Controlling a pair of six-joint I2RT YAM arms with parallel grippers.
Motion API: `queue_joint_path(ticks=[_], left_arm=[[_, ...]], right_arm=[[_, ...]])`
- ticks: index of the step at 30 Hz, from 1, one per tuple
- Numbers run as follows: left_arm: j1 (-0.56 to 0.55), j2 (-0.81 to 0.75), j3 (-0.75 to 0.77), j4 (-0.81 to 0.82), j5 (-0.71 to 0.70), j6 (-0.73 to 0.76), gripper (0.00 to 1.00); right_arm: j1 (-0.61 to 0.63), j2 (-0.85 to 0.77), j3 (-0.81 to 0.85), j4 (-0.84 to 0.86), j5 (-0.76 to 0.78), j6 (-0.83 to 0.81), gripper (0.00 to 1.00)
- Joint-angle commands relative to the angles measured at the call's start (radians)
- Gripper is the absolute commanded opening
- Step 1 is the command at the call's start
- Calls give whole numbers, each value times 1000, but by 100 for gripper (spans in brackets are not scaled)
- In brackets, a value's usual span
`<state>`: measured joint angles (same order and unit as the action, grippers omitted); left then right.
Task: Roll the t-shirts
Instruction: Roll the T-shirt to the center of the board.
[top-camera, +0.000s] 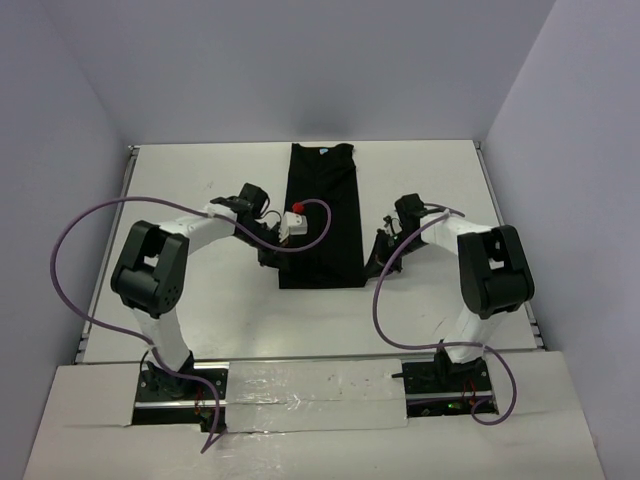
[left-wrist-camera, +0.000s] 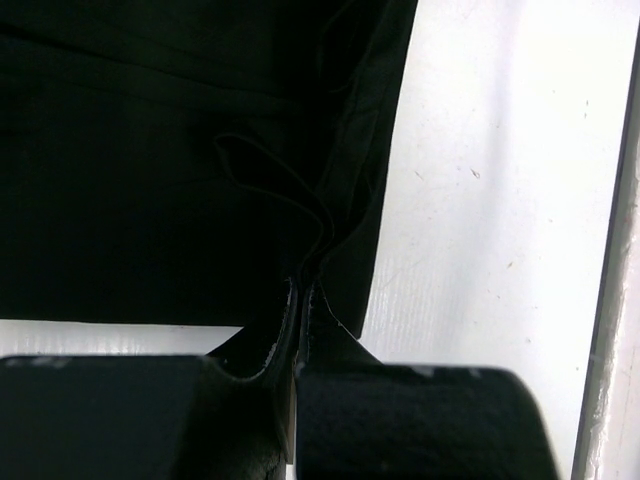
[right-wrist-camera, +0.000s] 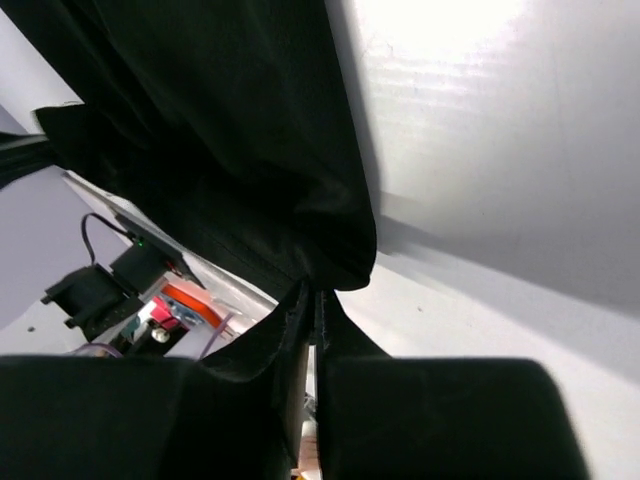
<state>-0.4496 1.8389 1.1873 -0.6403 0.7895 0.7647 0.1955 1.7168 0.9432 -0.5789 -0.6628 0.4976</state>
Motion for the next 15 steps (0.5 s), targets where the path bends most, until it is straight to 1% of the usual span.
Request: queue_joint_path(ticks=[1, 3, 4, 5, 6, 9, 12, 14, 15], left_arm=[[6, 20, 46, 48, 7, -36, 0], [5, 23, 48, 66, 11, -42, 0], [5, 25, 48, 70, 13, -28, 0], [5, 29, 48, 73, 10, -27, 0], [5, 33, 54, 67, 10, -24, 0], [5, 49, 80, 38, 20, 16, 2], [5, 71, 104, 48, 4, -34, 8], [8, 98, 133, 22, -9, -59, 11], [14, 108, 139, 18, -10, -71, 11]], right_arm=[[-7, 23, 69, 27, -11, -1, 16], [-7, 27, 81, 33, -6, 4, 22], [-7, 27, 92, 34, -4, 5, 30], [-5, 29, 97, 36, -1, 6, 32], [-5, 32, 107, 37, 0, 10, 36], [-7, 55, 124, 47, -3, 18, 39], [-8, 63, 143, 47, 5, 21, 41], [-13, 47, 155, 42, 18, 22, 41], [-27, 38, 172, 39, 37, 19, 42]])
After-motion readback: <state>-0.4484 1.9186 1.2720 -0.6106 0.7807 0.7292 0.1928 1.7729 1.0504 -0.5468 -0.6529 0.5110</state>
